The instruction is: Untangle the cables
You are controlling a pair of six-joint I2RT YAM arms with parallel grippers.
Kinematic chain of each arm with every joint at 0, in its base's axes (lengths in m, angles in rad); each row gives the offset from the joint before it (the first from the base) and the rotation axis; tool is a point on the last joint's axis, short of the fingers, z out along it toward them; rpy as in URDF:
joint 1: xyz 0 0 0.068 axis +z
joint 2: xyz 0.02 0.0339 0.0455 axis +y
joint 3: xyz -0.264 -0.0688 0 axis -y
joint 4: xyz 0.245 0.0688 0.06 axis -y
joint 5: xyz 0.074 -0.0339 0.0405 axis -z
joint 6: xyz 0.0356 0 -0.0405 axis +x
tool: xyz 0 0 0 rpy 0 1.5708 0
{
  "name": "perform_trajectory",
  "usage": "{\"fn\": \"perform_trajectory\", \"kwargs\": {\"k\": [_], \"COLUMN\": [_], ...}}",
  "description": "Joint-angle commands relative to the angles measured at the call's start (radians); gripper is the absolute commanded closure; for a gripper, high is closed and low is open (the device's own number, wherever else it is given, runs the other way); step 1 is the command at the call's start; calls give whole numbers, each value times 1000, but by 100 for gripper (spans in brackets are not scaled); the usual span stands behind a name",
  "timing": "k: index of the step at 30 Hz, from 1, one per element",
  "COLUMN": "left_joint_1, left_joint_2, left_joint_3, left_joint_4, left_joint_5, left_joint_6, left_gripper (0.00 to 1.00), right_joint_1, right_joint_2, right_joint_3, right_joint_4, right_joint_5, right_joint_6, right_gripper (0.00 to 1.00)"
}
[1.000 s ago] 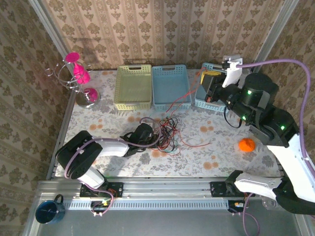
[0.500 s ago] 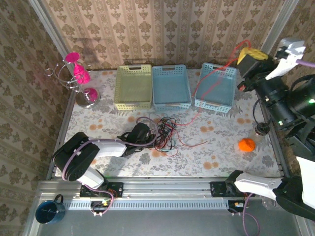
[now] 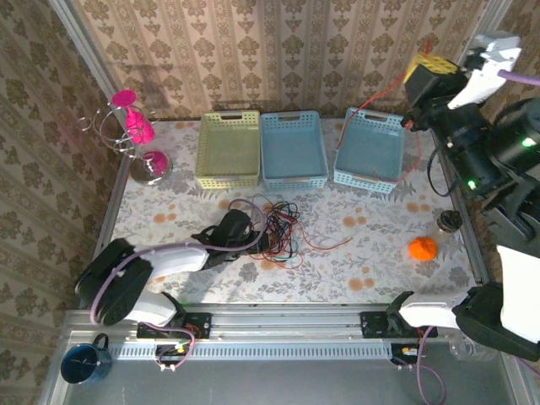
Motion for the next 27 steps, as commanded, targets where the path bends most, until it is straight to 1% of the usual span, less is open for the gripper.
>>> {"fn": "perform_trajectory", "kwargs": {"k": [1, 2, 3, 4, 5, 7, 9, 13, 14, 16, 19, 24, 27], "left_joint_1": [-6, -7, -7, -7, -7, -7, -6, -2, 0, 5, 19, 34, 40], "left_joint_2": [-132, -172, -203, -240, -273, -340, -419, -584, -625, -691, -766, -797, -787], "left_joint_3": [47, 66, 82, 103, 127, 153, 160, 153, 149, 137, 123, 112, 107], "left_joint_4": [-164, -216, -259, -307, -369, -443, -494, -574, -598, -632, -668, -686, -678], "left_joint_5": [37, 37, 40, 44, 40, 28, 13, -16, -32, -64, -83, -80, -76], "left_joint_6": [58, 72, 87, 110, 128, 149, 153, 143, 138, 128, 112, 106, 109], "left_gripper": [34, 23, 14, 1, 0, 0, 0, 0, 0, 0, 0, 0, 0], "right_joint_1": [-31, -45, -56, -65, -75, -97, -138, -246, -271, -303, -356, -427, -467], "right_joint_2": [15, 20, 24, 30, 38, 52, 69, 119, 126, 186, 262, 419, 488], "right_joint_3": [-27, -40, -59, -78, -97, -128, -147, -135, -126, -98, -15, 184, 214], "right_joint_4": [-11, -11, -11, -11, -9, 2, 19, 27, 27, 24, -2, -113, -157], "right_joint_5": [29, 11, -13, -37, -55, -76, -116, -237, -262, -281, -303, -255, -205], "right_joint_6": [-15, -2, 12, 29, 41, 63, 100, 192, 211, 226, 249, 225, 222], "right_gripper": [100, 100, 100, 100, 100, 100, 100, 100, 100, 100, 100, 100, 100]}}
